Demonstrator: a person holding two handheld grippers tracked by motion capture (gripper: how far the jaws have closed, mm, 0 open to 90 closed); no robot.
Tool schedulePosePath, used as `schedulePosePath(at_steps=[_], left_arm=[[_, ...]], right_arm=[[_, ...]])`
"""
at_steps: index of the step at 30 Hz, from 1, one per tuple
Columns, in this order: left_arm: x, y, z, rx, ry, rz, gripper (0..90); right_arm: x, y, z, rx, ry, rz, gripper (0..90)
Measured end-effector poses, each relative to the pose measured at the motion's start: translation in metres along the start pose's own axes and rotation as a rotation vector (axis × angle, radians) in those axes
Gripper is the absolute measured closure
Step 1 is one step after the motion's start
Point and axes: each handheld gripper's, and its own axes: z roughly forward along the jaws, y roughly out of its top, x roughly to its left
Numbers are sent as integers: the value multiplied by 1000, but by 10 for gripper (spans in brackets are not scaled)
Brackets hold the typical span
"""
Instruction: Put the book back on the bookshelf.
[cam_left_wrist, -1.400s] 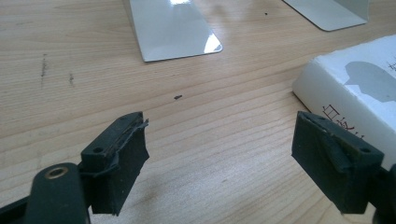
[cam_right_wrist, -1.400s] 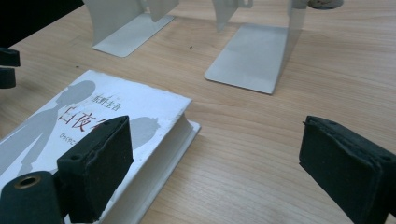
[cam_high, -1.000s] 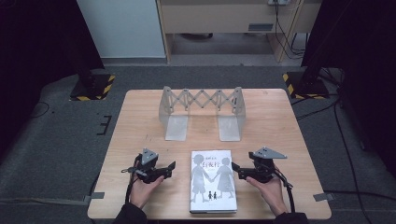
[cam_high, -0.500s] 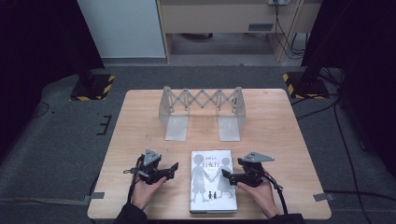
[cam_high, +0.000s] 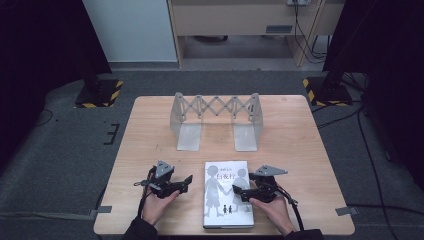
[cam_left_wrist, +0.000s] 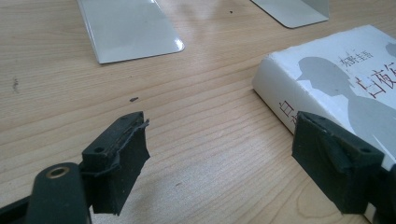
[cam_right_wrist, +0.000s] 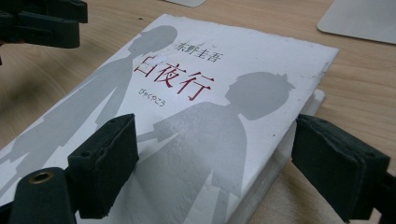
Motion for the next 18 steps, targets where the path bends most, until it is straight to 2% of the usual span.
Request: schedulePosePath(at_steps=[2, 9, 13, 18], left_arm=[[0, 0, 0, 1, -1, 1, 174], [0, 0, 0, 1, 0, -2, 173], [0, 0, 1, 3, 0, 0, 174], [0, 0, 1, 5, -1, 0, 174]], right_arm=[[0, 0, 1, 2, 14, 14, 149], [2, 1, -1, -9, 18, -13, 149], [4, 7, -6, -66, 26, -22, 148], [6, 12, -7, -101, 47, -26, 152]])
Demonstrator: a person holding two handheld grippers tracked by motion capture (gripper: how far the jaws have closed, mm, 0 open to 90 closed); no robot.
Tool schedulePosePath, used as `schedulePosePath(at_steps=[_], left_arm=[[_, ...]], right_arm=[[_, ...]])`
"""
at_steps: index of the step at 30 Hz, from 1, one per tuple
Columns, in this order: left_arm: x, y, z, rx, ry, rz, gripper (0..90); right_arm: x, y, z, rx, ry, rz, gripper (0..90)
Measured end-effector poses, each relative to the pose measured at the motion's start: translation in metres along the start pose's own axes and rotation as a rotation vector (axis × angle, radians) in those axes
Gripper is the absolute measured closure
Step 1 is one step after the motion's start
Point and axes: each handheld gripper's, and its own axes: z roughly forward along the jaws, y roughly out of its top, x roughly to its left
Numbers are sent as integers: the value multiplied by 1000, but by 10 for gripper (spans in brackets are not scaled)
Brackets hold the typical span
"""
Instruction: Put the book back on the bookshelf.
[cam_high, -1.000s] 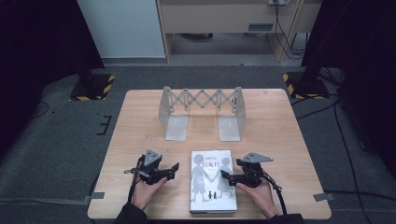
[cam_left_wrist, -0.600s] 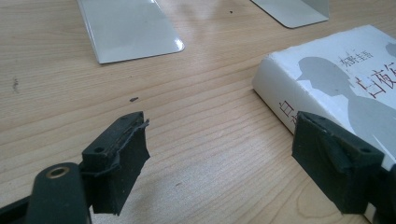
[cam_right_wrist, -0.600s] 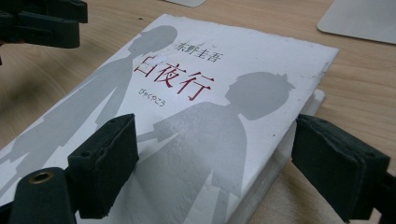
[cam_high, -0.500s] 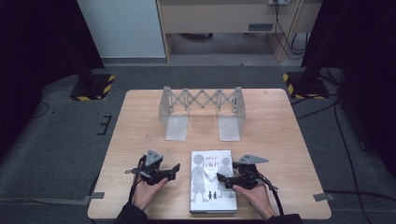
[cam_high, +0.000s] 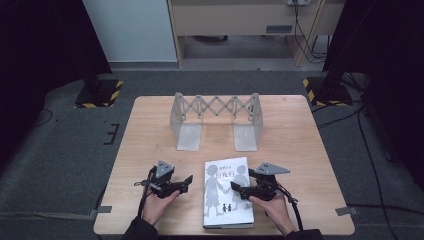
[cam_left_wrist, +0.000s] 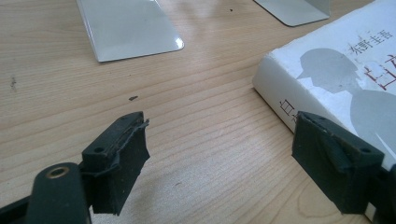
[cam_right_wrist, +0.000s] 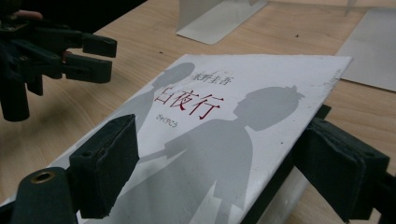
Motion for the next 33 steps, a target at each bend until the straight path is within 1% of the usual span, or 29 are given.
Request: schedulePosePath(at_steps=[2, 3, 6, 7, 8, 10, 12, 14, 15, 17, 19, 23, 24, 25, 26, 28, 30, 33], left_arm=[[0, 0, 0, -1, 0, 0, 174], [0, 0, 0, -2, -2, -1, 174], [0, 0, 0, -3, -6, -2, 174], [0, 0, 0, -3, -7, -1, 174], [0, 0, 0, -3, -7, -1, 175], [-1, 0, 0, -4, -11, -1, 175], [-1, 0, 1, -5, -14, -1, 174], [-1, 0, 1, -5, -16, 0, 175], [-2, 0, 1, -6, -19, 1, 174], [-2, 0, 1, -7, -21, 2, 174], [-3, 0, 2, -6, -24, 3, 174], [-4, 1, 2, -6, -31, 2, 174], [-4, 1, 3, -5, -32, 3, 174], [-4, 0, 3, -4, -33, 4, 174], [-5, 0, 3, -4, -34, 5, 174], [-5, 0, 3, -4, -36, 6, 174], [-5, 0, 3, -5, -36, 5, 174], [-4, 0, 3, -5, -34, 3, 175]], right_arm=[[0, 1, 0, -2, 7, -3, 154], [2, 2, 2, -13, 19, 5, 153], [1, 2, 4, -2, 30, 14, 167], [2, 1, 5, -2, 32, 25, 173], [2, 1, 5, -2, 32, 25, 173], [1, 1, 6, 12, 32, 26, 200], [1, 0, 7, 21, 39, 39, 224], [0, 0, 8, 22, 42, 41, 233], [-1, -1, 9, 36, 46, 53, 252], [-2, -1, 9, 34, 49, 57, 267], [-2, 0, 8, 44, 52, 69, 281], [-3, 1, 9, 42, 52, 68, 296], [-3, 1, 9, 44, 51, 74, 290], [-3, 1, 10, 46, 51, 69, 277], [-2, 1, 11, 45, 55, 73, 255], [0, 2, 14, 38, 57, 64, 213], [1, 2, 16, 36, 53, 58, 207], [1, 2, 17, 32, 49, 75, 234]])
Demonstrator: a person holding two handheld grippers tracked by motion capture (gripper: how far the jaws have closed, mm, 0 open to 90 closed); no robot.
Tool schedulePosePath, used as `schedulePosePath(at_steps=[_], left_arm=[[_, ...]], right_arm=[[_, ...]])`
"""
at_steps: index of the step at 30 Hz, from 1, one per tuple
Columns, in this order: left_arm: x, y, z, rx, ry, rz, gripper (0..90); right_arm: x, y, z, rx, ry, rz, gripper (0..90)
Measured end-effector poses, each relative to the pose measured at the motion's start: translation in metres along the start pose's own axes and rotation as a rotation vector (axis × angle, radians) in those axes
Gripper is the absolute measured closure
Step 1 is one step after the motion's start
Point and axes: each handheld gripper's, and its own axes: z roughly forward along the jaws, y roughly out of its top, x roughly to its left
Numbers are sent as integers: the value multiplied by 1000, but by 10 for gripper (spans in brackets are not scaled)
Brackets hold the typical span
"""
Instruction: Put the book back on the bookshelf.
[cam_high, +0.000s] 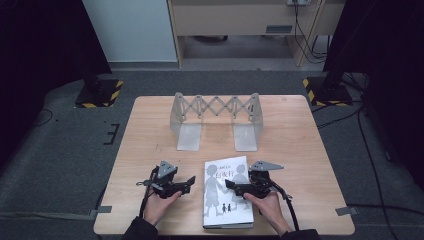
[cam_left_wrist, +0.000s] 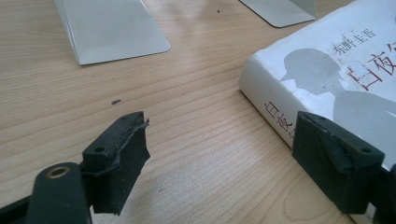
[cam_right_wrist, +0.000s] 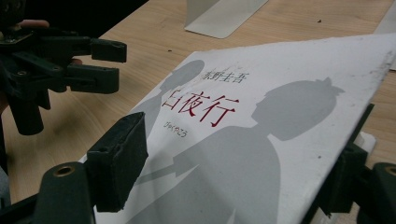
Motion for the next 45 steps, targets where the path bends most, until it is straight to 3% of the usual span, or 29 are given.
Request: schedulePosePath(at_steps=[7, 13, 21, 25, 31, 39, 45], left_arm=[[-1, 0, 1, -2, -4, 1, 175], [-1, 0, 1, -7, -13, 1, 175], [-4, 0, 2, -17, -38, -20, 174], [-9, 1, 3, -24, -87, -42, 172], [-18, 1, 7, -15, -125, -37, 167], [-30, 0, 14, 5, -195, -43, 161], [-35, 0, 15, -19, -243, -32, 128]], right_arm=[[0, 1, 6, -13, 29, 1, 208], [2, 1, 9, -14, 37, 7, 255], [-7, 2, 3, 1, 44, 91, 468], [-7, 1, 1, -7, 51, 102, 494], [-6, 2, -2, -24, 52, 108, 532], [-1, 5, -10, -60, 49, 88, 587], [2, 7, -16, -99, 74, 72, 614]])
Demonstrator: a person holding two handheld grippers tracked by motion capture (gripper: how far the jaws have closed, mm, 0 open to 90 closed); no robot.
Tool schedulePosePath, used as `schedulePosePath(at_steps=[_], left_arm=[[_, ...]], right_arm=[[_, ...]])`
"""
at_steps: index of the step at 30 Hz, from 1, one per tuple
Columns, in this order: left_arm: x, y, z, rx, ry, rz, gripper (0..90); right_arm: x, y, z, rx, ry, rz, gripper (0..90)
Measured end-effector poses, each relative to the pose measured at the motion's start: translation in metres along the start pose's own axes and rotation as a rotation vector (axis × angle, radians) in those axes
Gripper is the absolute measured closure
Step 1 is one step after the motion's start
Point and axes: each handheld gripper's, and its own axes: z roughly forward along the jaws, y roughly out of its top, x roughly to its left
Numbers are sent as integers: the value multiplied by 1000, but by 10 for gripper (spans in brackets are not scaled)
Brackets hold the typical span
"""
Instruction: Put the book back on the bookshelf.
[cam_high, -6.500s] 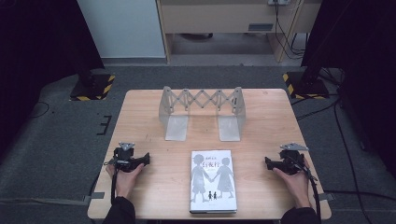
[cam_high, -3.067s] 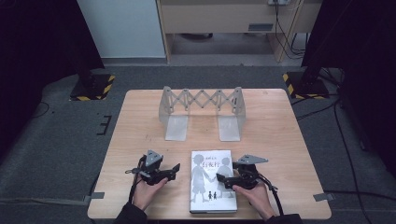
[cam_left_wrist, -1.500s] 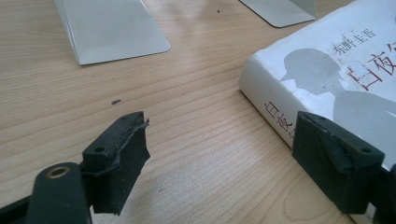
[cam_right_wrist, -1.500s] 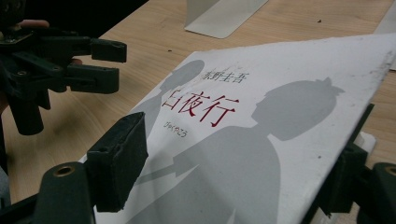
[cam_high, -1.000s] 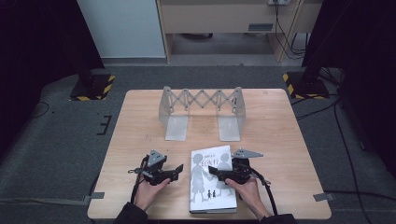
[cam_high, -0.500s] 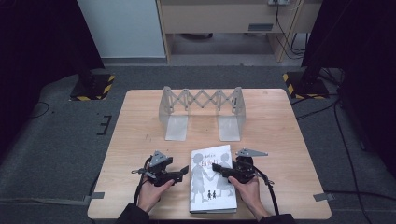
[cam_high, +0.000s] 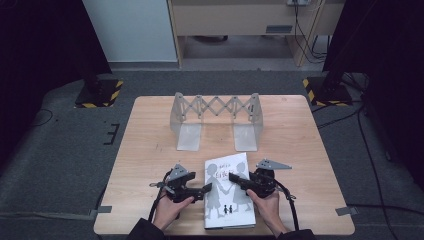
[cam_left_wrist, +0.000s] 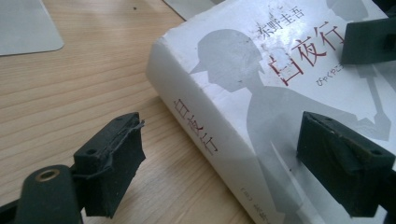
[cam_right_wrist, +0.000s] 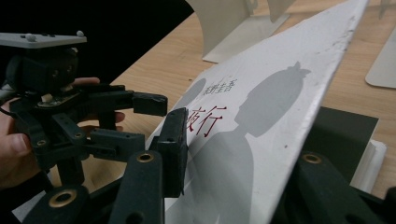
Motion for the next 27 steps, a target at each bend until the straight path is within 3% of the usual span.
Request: schedulePosePath(at_steps=[11, 14, 15, 27], left_arm=[[-4, -2, 6, -24, -86, 0, 2], [-7, -2, 9, -24, -123, 6, 0], [-9, -4, 10, -30, -157, 19, 0], [-9, -7, 12, -44, -182, -30, 0]], right_arm=[[6, 4, -8, -50, 47, -21, 643], [7, 5, -9, -57, 51, -19, 650], [7, 5, -10, -64, 60, -23, 656], [7, 5, -14, -82, 78, -29, 662]])
